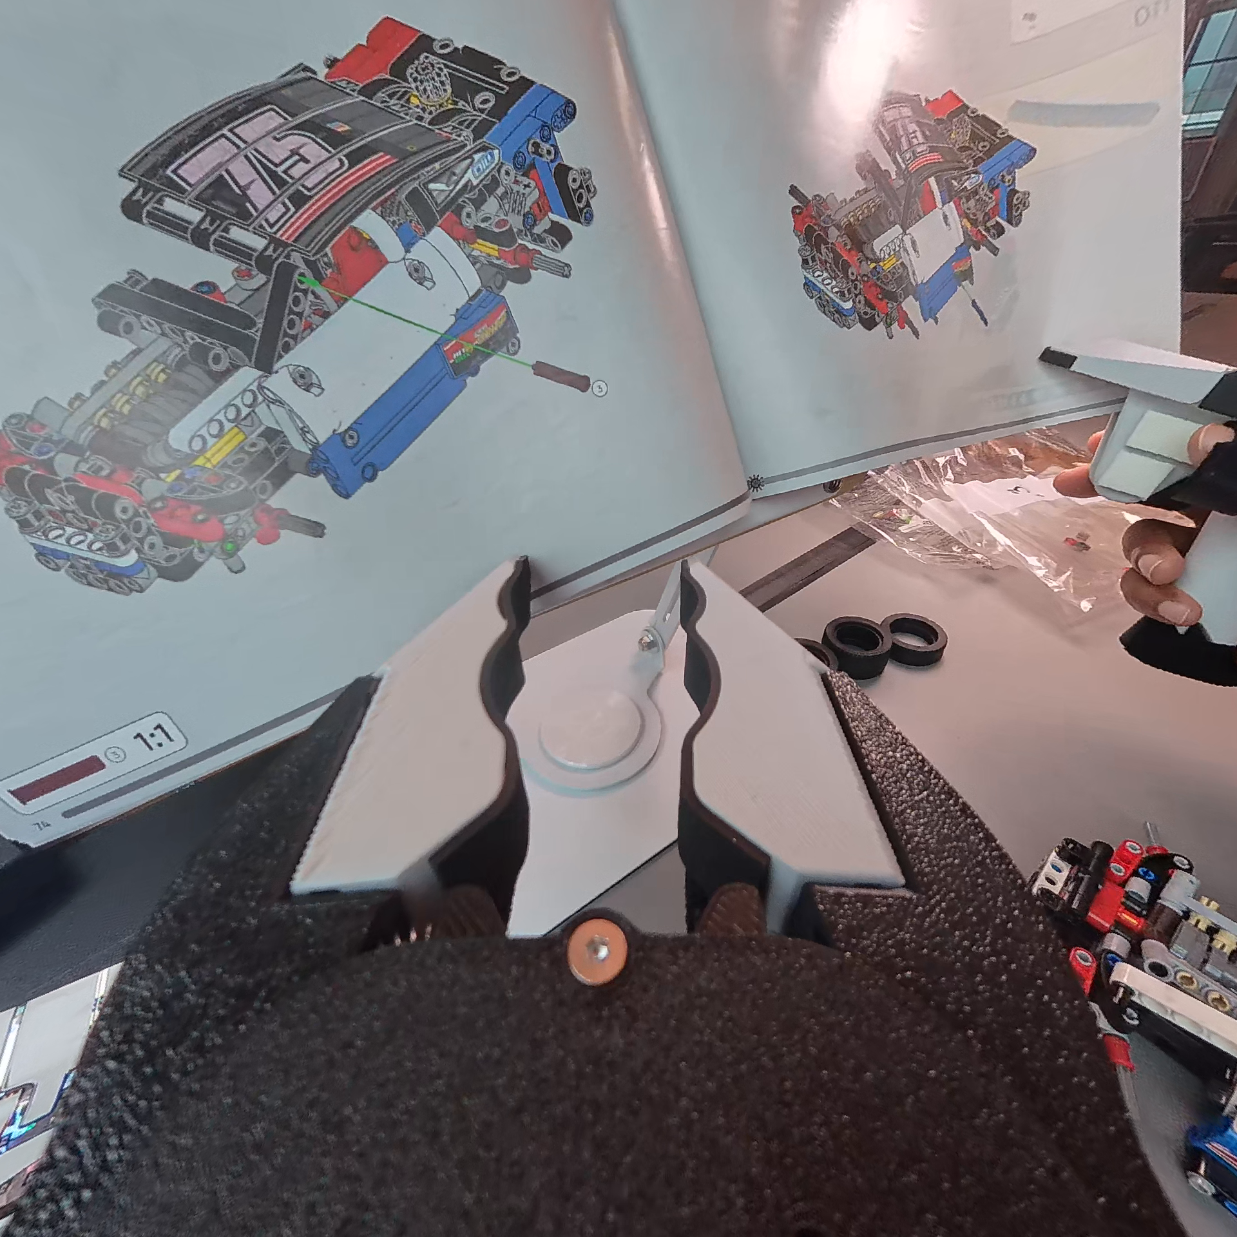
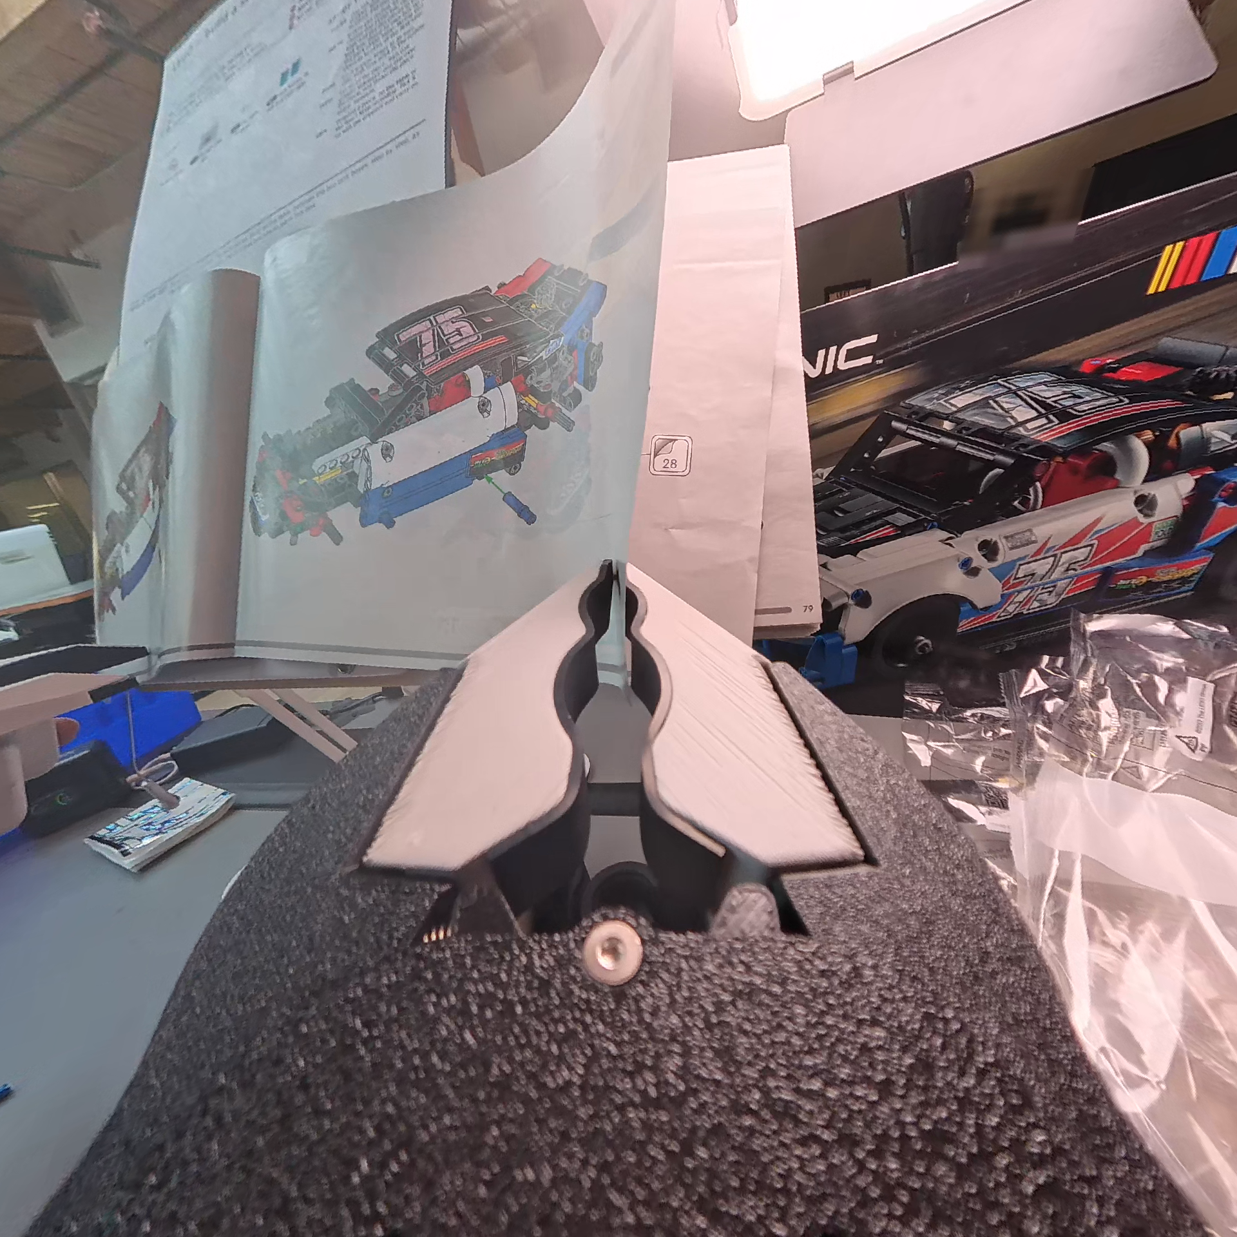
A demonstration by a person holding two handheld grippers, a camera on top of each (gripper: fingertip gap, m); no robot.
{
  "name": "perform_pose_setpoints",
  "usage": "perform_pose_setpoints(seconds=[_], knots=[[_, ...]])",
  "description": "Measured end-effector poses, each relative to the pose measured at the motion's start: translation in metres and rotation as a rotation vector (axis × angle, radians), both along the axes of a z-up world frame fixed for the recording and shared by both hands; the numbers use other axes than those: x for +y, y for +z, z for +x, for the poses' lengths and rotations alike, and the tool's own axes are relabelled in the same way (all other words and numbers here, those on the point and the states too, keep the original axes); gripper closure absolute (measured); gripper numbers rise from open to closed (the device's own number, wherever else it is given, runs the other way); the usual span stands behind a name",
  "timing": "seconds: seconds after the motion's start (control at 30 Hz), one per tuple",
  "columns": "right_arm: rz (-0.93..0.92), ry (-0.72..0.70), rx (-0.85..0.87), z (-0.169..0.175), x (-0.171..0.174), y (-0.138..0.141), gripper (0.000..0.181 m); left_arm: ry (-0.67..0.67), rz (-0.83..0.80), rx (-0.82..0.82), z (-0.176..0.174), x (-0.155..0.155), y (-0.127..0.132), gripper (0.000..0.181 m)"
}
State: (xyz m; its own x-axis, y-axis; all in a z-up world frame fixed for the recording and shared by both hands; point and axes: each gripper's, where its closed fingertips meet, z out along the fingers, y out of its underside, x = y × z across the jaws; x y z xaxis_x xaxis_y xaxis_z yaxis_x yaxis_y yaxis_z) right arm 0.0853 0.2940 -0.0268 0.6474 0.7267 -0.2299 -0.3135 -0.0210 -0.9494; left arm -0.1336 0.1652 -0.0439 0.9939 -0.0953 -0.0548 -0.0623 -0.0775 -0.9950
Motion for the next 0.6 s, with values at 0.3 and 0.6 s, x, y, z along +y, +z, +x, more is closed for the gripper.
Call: perform_pose_setpoints(seconds=[0.3, 0.6], knots=[[0.0, -0.006, -0.008, 0.0001, 0.0002, -0.0022, 0.18, 0.02, 0.015, 0.0, -0.0049, -0.0008, 0.0017, 0.137], [-0.004, -0.007, -0.009, 0.0005, 0.0008, -0.0043, 0.18, 0.025, 0.018, -0.003, -0.0069, -0.0005, 0.0015, 0.137]])
